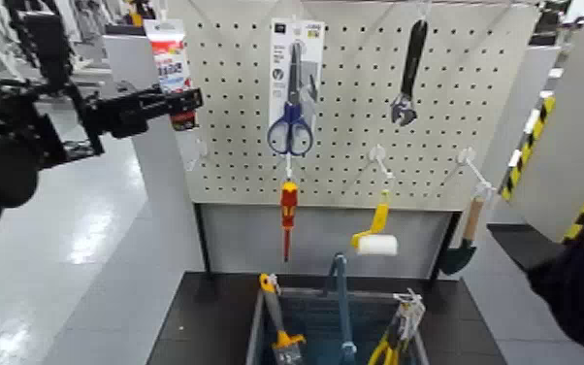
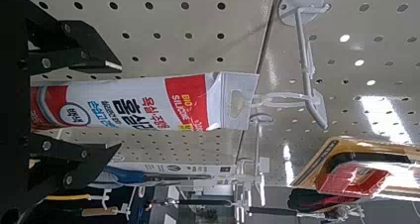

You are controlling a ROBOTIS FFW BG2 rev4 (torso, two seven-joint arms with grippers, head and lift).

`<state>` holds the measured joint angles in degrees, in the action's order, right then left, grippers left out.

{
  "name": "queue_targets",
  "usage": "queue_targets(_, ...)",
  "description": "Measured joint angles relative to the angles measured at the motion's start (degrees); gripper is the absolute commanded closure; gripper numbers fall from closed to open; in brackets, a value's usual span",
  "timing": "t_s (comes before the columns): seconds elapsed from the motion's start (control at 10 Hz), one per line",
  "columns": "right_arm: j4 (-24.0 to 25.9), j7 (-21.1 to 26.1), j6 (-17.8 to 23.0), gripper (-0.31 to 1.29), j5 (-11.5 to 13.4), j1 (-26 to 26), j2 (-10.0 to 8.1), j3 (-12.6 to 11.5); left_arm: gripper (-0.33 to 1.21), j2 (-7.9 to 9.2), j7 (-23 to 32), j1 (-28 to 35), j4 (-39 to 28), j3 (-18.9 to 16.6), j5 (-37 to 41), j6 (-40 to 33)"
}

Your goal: Put the red glue tube into the crate.

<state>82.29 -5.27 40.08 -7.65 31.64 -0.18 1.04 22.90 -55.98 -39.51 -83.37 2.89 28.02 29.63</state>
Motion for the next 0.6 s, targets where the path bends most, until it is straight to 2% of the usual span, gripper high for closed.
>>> queue_targets(0.6, -0.2, 0.0, 0.0, 0.08, -0.16, -0.08, 0.0, -0.05, 1.18, -0.14, -0.01, -0.06, -0.15, -0.13, 0.49, 0.6)
